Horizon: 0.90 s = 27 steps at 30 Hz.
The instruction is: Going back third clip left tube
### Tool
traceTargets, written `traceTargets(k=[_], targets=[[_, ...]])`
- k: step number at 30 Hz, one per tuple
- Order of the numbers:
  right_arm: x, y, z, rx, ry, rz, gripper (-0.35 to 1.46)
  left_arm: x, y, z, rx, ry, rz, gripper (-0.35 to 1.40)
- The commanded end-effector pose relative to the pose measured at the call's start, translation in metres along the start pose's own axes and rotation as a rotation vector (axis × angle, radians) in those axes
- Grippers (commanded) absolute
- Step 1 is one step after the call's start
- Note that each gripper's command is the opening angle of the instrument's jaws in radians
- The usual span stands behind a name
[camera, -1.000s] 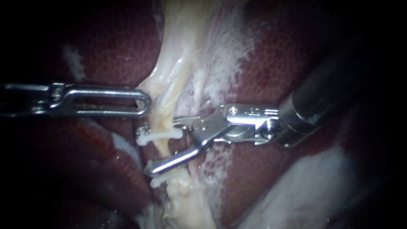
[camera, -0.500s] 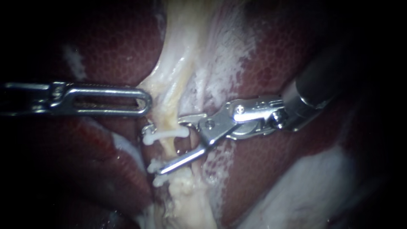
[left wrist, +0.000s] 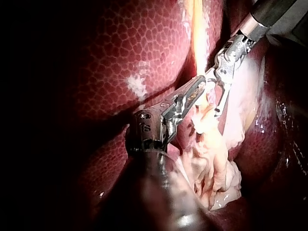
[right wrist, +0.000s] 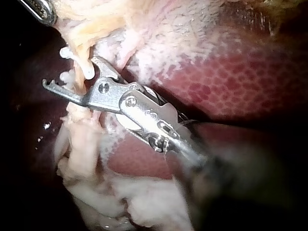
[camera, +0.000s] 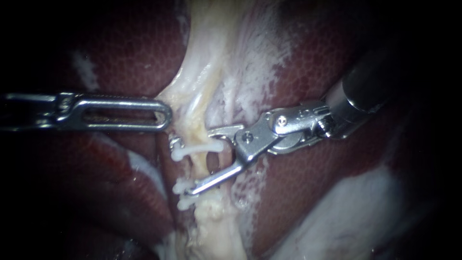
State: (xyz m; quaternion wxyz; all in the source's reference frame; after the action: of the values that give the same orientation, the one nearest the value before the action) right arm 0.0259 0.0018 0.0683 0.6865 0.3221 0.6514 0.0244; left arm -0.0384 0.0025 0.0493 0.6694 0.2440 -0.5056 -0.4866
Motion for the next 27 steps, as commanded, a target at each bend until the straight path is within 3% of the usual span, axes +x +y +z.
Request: traceTargets(k=[1,7,18,27], targets=[[-0.0001,-0.0001,0.0005,0.0,0.005,0.036,0.59,0.0,0.0,0.0001,0.0,0.0,0.0,-0.35],[0.0008,-0.0012,0.0021,0.065,0.087,0.241,0.57,0.0,0.0,0.0001,0.0,0.0,0.0,-0.35],[0.0011,-0.0012,0.0031,0.117,0.121,0.338,0.54,0.0,0.0,0.0002,-0.001,0.0,0.0,-0.35],[0.0008,0.0004,0.0037,0.112,0.144,0.348,0.55,0.0,0.0,0.0003,-0.002,-0.001,0.0,-0.35]])
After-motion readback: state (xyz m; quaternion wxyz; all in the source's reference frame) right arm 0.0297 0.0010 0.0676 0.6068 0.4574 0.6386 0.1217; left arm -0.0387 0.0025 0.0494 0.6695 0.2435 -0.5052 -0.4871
